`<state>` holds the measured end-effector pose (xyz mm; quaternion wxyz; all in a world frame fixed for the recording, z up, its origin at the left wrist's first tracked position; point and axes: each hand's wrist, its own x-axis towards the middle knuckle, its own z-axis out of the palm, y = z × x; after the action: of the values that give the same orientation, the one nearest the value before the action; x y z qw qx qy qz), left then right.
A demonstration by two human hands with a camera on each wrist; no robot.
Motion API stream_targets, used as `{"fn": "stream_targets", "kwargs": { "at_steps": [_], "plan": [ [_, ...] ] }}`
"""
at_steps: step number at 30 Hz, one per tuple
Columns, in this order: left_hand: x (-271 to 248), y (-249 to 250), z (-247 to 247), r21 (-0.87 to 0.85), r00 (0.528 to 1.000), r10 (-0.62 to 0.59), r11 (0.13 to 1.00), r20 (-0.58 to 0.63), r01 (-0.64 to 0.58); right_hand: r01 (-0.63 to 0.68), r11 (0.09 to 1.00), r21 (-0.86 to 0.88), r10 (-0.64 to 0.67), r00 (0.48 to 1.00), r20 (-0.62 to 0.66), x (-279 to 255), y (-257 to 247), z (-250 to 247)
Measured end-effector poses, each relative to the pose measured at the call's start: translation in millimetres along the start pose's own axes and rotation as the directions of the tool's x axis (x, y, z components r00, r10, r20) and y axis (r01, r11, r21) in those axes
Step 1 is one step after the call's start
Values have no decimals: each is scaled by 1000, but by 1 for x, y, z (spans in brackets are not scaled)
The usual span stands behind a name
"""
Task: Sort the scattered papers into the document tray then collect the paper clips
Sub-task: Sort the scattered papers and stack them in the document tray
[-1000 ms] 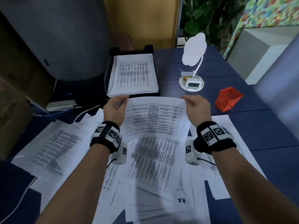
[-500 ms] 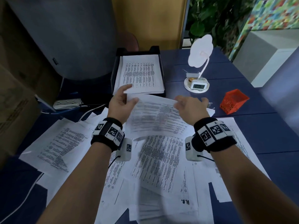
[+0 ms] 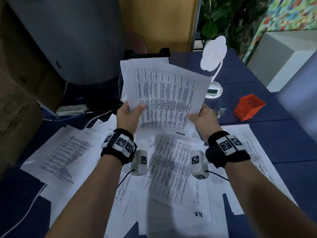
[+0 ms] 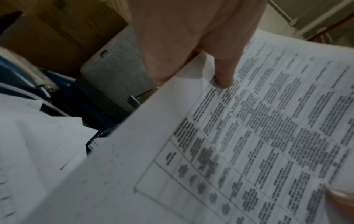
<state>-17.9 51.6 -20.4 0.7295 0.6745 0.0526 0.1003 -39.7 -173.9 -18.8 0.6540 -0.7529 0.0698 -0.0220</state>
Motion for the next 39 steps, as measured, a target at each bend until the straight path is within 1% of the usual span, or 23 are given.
{"fn": "stream_targets", "kwargs": {
  "at_steps": [2, 3, 5, 6, 8, 10, 11, 13, 14, 16, 18, 21, 24, 28, 31, 33, 34, 36, 39],
  "plan": [
    [-3, -6, 1, 8, 1000, -18, 1000, 15, 18, -19, 1000, -22, 19, 1000, -21, 1, 8, 3],
    [-5, -11, 1, 22, 998, -38, 999, 43, 38, -32, 999, -36, 31, 999, -22, 2, 13, 3],
    [-8, -23, 1, 97, 991, -97, 991, 94, 88, -64, 997, -45, 64, 998, -10, 4, 19, 4],
    [-11, -28, 2, 148, 987, -130, 982, 90, 116, -83, 996, -42, 82, 997, -5, 5, 21, 5],
    [-14, -36, 6, 204, 984, -177, 965, 31, 167, -97, 993, -63, 96, 995, -5, 7, 24, 6],
    [-12, -37, 8, 211, 982, -186, 960, -14, 185, -94, 989, -114, 94, 996, -7, 9, 27, 7],
    [-11, -35, 8, 214, 983, -185, 960, -15, 183, -103, 984, -148, 102, 995, -13, 10, 30, 6],
    [-7, -26, 8, 184, 985, -174, 969, 22, 167, -125, 973, -195, 124, 992, -19, 12, 36, 5],
    [-4, -22, 6, 165, 986, -163, 974, 35, 156, -137, 970, -202, 136, 991, -19, 13, 39, 4],
    [1, -14, 0, 143, 988, -153, 979, 24, 148, -172, 964, -201, 174, 985, -10, 12, 44, 4],
    [7, -10, -7, 121, 983, -185, 975, -9, 184, -219, 956, -197, 226, 974, 14, 10, 51, 6],
    [14, -16, -20, 131, 960, -278, 951, -41, 281, -268, 927, -264, 296, 953, 70, 5, 62, 10],
    [8, -36, -32, 243, 923, -381, 891, -56, 383, -323, 886, -334, 386, 911, 145, -2, 72, 13],
    [-10, -64, -41, 388, 875, -476, 792, -88, 470, -320, 749, -581, 511, 837, 198, -11, 89, 13],
    [-23, -82, -47, 444, 825, -556, 718, -100, 537, -313, 675, -668, 571, 795, 204, -16, 98, 13],
    [-29, -92, -50, 454, 794, -598, 680, -110, 576, -303, 649, -698, 593, 777, 214, -19, 100, 13],
    [-30, -95, -51, 460, 786, -608, 669, -113, 584, -296, 646, -704, 592, 776, 218, -18, 102, 12],
    [-29, -97, -51, 458, 786, -609, 671, -109, 583, -304, 647, -699, 594, 776, 212, -16, 104, 11],
    [-19, -90, -49, 415, 804, -589, 713, -84, 565, -323, 650, -688, 585, 791, 182, -8, 102, 10]
  ]
}}
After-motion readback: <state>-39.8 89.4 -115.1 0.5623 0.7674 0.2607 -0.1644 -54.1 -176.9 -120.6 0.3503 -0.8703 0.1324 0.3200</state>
